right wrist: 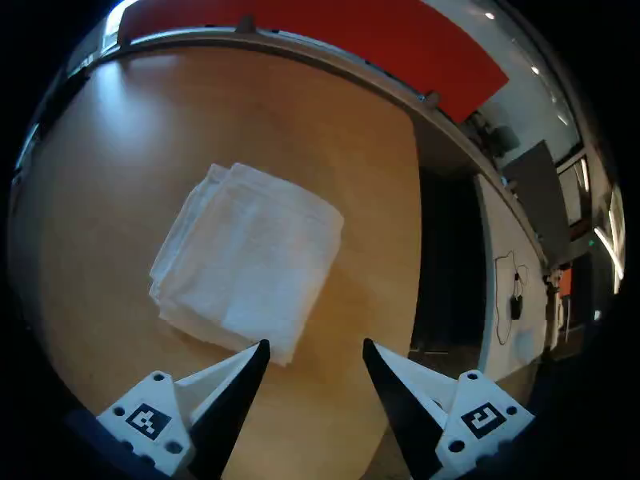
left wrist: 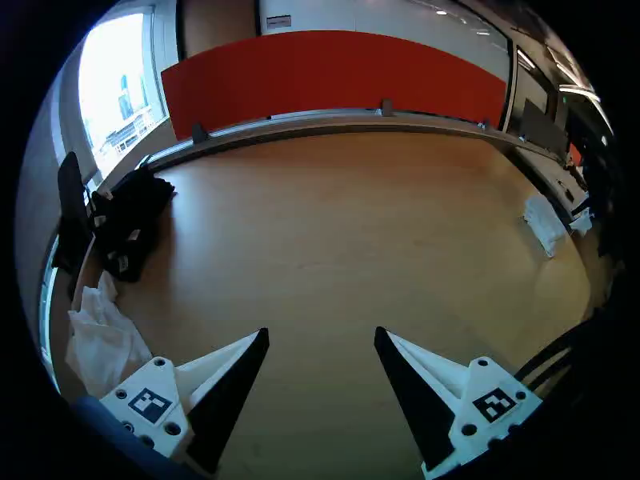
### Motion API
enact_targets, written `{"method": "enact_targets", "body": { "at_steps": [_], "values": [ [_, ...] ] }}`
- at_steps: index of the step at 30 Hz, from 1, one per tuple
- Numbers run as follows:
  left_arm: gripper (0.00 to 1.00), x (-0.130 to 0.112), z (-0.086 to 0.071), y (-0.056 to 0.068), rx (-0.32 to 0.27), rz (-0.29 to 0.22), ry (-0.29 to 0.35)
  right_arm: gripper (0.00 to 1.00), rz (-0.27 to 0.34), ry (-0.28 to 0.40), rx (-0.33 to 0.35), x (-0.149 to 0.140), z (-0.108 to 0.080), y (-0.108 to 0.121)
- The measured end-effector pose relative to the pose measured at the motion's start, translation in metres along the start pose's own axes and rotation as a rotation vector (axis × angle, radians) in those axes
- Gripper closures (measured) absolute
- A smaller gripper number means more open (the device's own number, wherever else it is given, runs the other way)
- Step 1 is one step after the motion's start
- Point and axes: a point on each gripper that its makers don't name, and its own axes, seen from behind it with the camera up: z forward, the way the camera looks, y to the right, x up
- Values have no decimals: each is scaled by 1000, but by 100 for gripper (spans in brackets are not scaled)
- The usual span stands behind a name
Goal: Fold towel
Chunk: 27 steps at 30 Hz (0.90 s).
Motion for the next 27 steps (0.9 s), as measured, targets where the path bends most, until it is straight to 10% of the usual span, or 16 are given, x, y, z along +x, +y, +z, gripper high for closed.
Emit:
{"method": "enact_targets", "body": {
  "at_steps": [27],
  "values": [
    [2,6,-5,-1,-2,-6,20,0,53,68,32,22,-11,-20]
  ]
}}
